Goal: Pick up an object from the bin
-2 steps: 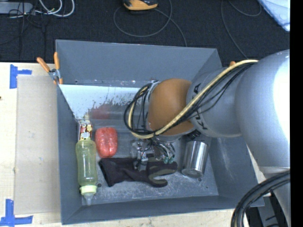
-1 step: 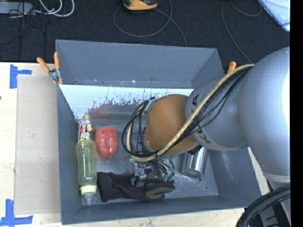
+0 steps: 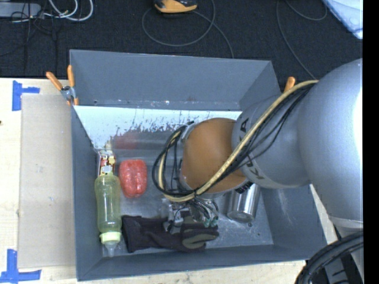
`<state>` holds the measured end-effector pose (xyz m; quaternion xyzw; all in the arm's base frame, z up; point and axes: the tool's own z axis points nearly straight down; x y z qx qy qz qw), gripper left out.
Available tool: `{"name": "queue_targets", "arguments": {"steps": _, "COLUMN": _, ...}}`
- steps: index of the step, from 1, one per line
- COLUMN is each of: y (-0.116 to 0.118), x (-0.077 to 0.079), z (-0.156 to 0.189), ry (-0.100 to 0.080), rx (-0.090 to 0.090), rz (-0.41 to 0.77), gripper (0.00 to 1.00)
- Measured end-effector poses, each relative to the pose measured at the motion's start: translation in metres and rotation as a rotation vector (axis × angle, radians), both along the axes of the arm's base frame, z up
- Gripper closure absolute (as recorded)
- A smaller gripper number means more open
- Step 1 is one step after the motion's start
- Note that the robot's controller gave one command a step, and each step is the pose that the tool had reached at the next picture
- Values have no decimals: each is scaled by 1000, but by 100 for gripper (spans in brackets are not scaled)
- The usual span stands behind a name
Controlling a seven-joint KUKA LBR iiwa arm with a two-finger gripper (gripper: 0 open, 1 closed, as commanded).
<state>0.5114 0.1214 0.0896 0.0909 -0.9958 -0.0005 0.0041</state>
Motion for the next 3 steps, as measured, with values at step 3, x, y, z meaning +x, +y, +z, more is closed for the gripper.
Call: {"name": "queue_targets", "arguments": {"steps": 3, "y": 2, "x": -6, "z": 178, "ry": 8, "rx": -2, "rz": -4, "gripper": 100}}
